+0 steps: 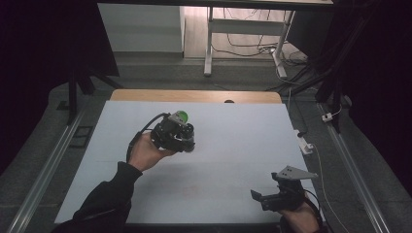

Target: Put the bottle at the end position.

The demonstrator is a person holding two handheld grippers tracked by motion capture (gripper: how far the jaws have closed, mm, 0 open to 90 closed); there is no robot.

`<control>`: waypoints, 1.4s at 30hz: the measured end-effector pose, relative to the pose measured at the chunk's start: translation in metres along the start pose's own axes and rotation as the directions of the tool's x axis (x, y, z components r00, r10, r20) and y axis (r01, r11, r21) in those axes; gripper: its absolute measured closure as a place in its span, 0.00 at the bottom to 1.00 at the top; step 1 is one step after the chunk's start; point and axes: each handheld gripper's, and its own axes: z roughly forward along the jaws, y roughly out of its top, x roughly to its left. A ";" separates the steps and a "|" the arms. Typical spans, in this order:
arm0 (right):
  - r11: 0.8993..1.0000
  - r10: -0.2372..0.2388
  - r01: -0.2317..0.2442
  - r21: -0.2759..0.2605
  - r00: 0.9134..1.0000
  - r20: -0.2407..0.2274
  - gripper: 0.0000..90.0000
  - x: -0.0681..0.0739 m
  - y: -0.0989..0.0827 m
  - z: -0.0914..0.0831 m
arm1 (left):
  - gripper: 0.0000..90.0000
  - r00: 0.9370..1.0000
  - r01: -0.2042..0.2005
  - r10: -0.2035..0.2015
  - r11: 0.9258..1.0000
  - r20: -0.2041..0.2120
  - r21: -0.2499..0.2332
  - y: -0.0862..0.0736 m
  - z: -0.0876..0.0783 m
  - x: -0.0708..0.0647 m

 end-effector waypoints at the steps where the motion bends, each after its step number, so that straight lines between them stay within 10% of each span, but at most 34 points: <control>1: 1.000 -0.001 0.001 0.001 1.000 0.000 0.00 0.000 0.000 0.000 | 0.59 1.000 0.008 -0.008 1.000 -0.005 0.003 -0.001 0.001 0.004; 11: 1.000 -0.011 0.011 0.011 1.000 -0.006 0.00 0.001 0.000 0.001 | 0.59 0.998 0.058 -0.058 0.998 -0.019 -0.009 -0.002 0.010 0.029; 42: 1.000 -0.013 0.013 0.015 1.000 -0.022 0.00 0.000 0.000 0.001 | 0.59 0.999 0.048 -0.048 0.999 -0.015 0.014 0.009 0.084 0.033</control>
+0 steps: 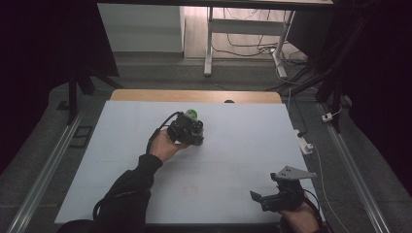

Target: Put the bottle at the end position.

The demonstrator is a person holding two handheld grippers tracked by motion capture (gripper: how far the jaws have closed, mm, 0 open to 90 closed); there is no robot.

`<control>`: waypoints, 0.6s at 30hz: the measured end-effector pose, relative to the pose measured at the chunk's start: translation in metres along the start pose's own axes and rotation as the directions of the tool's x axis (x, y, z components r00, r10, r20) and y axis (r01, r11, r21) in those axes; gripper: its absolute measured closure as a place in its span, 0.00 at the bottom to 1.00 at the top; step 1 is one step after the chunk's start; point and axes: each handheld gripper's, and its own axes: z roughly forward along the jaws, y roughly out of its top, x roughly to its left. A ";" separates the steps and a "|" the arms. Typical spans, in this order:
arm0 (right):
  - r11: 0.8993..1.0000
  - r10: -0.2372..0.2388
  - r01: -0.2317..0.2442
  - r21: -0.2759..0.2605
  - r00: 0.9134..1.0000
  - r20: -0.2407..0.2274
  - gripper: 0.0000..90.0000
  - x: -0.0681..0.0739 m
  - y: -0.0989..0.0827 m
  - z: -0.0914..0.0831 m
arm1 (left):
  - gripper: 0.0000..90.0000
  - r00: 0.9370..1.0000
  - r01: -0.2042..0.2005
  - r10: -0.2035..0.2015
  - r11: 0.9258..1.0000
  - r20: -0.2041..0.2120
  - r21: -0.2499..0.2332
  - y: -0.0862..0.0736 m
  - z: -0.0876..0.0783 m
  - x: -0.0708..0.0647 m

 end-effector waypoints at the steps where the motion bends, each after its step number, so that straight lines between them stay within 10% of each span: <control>1: 1.000 0.001 -0.001 0.001 1.000 0.001 0.00 0.000 0.000 0.000 | 0.59 1.000 0.002 -0.002 1.000 -0.005 0.003 -0.001 0.001 0.000; 18: 1.000 -0.005 0.005 0.010 1.000 0.002 0.00 0.001 0.000 0.001 | 0.59 1.000 0.002 -0.002 1.000 -0.015 0.021 -0.015 0.014 0.007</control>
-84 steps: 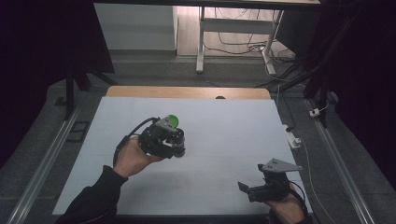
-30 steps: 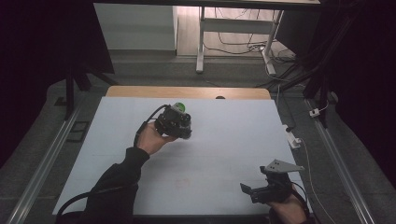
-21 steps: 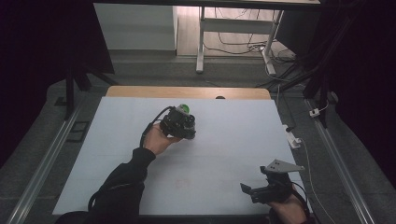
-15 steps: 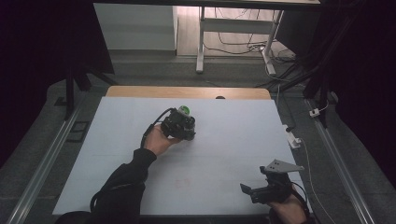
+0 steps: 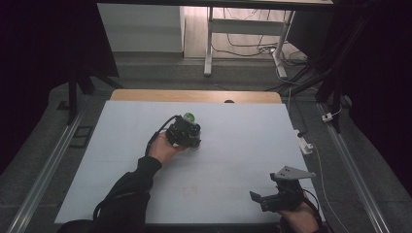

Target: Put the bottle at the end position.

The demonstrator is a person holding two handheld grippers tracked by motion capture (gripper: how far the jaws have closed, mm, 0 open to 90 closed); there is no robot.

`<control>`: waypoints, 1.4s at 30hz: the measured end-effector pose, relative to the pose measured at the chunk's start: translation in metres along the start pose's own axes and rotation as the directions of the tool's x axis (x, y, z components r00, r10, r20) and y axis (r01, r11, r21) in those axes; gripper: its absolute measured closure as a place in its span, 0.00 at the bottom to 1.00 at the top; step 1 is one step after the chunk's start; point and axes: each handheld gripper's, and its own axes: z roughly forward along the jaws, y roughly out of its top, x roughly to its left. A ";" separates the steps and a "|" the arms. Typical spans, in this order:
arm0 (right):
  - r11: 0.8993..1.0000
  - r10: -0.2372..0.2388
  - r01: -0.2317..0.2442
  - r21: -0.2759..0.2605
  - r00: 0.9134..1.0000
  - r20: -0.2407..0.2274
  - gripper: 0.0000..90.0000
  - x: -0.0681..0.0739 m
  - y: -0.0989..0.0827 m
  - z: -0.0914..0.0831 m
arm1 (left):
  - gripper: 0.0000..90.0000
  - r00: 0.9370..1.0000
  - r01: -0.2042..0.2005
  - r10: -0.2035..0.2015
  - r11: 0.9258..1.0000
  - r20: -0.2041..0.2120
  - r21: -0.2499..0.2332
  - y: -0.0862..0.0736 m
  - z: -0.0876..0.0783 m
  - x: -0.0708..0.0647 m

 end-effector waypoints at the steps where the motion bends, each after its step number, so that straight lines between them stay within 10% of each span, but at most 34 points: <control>1: 1.000 0.000 0.000 -0.001 1.000 0.000 0.00 0.000 0.000 0.000 | 0.59 1.000 -0.007 0.007 1.000 -0.002 0.004 -0.001 0.002 -0.001; 14: 1.000 -0.005 0.005 0.004 1.000 -0.001 0.00 0.001 0.000 0.001 | 0.58 0.999 -0.052 0.052 0.999 0.002 -0.007 -0.005 0.003 0.000; 22: 1.000 -0.002 0.002 0.007 1.000 -0.004 0.00 0.000 0.000 0.001 | 0.29 0.999 -0.047 0.047 0.998 0.018 -0.041 -0.004 -0.005 0.001; 28: 1.000 -0.003 0.003 0.008 1.000 -0.005 0.00 0.000 0.000 0.001 | 0.14 0.991 -0.023 0.034 0.996 0.126 -0.092 -0.007 -0.014 0.007; 42: 1.000 0.005 -0.005 0.008 1.000 -0.003 0.00 0.000 0.000 0.001 | 0.00 0.986 0.024 -0.003 0.992 0.166 -0.126 -0.023 -0.042 0.013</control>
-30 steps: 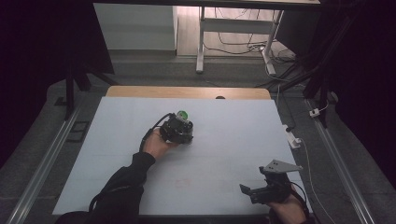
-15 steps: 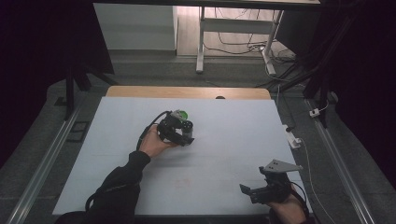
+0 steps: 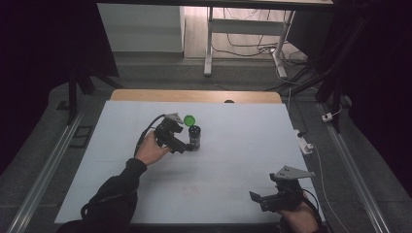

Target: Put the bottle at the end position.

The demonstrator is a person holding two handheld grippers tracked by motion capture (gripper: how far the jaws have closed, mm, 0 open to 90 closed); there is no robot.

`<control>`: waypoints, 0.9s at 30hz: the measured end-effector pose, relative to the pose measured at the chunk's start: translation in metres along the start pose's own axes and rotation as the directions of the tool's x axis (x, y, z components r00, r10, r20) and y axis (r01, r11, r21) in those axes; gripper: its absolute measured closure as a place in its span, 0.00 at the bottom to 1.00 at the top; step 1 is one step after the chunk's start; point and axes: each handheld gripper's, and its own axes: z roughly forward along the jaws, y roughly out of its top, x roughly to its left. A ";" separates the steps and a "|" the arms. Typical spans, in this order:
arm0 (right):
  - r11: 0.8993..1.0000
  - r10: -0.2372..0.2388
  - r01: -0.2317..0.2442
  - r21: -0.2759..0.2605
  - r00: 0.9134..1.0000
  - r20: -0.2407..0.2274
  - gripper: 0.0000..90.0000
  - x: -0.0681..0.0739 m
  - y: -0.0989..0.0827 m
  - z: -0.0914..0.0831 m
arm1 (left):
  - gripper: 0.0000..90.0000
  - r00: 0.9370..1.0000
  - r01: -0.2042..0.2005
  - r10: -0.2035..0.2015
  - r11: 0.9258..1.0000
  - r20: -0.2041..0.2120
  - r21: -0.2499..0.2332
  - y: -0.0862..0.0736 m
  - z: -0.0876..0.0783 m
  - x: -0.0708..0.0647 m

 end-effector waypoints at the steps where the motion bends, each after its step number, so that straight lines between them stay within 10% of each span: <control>1: 1.000 0.000 0.000 0.000 1.000 0.000 0.00 0.000 0.000 0.000 | 0.00 1.000 0.002 -0.002 1.000 0.002 -0.005 -0.001 -0.002 0.000; 27: 1.000 -0.008 0.008 0.001 1.000 0.000 0.00 0.001 0.000 0.000 | 0.00 0.997 0.058 -0.054 0.995 0.048 -0.086 -0.038 -0.071 -0.022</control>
